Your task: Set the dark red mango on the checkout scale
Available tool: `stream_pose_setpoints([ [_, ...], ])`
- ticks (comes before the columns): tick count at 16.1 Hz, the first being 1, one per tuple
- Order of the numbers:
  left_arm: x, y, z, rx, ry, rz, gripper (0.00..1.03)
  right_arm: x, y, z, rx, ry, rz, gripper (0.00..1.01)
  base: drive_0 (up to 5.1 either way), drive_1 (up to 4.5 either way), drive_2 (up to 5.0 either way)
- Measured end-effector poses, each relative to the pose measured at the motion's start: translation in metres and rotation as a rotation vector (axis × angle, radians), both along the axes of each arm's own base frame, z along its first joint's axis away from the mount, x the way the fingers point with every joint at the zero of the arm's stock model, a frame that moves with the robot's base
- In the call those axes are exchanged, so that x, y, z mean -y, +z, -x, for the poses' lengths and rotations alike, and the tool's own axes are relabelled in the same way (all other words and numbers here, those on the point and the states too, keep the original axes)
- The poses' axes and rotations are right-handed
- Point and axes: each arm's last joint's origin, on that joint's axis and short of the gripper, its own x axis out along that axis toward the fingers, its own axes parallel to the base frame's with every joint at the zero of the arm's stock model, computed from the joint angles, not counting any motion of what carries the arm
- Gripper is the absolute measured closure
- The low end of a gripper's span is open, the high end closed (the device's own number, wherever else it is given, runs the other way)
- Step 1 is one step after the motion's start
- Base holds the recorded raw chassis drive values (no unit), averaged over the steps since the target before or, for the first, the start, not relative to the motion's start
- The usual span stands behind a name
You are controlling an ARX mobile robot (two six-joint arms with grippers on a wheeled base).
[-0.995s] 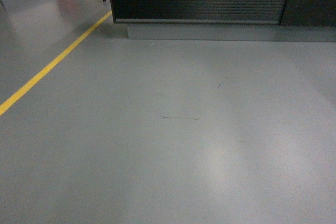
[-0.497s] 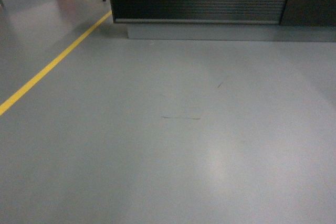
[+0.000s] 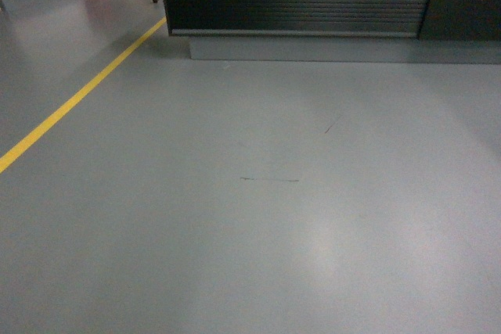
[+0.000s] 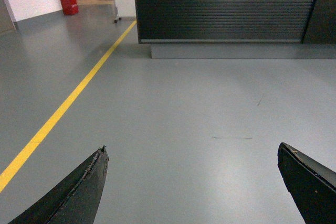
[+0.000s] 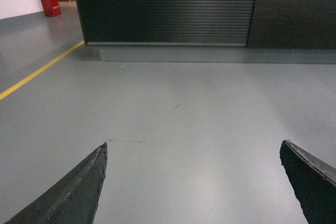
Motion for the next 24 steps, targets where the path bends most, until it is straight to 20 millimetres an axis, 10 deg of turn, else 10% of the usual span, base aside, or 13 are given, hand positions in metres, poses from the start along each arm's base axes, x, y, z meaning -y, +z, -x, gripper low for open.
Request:
stream_pose_setpoints([
  [24,0.0,0.0,0.0,0.0,0.0,0.0,0.05,0.0,0.0,0.0,0.0,0.0,0.0,0.03,0.0,4.11,-4.0],
])
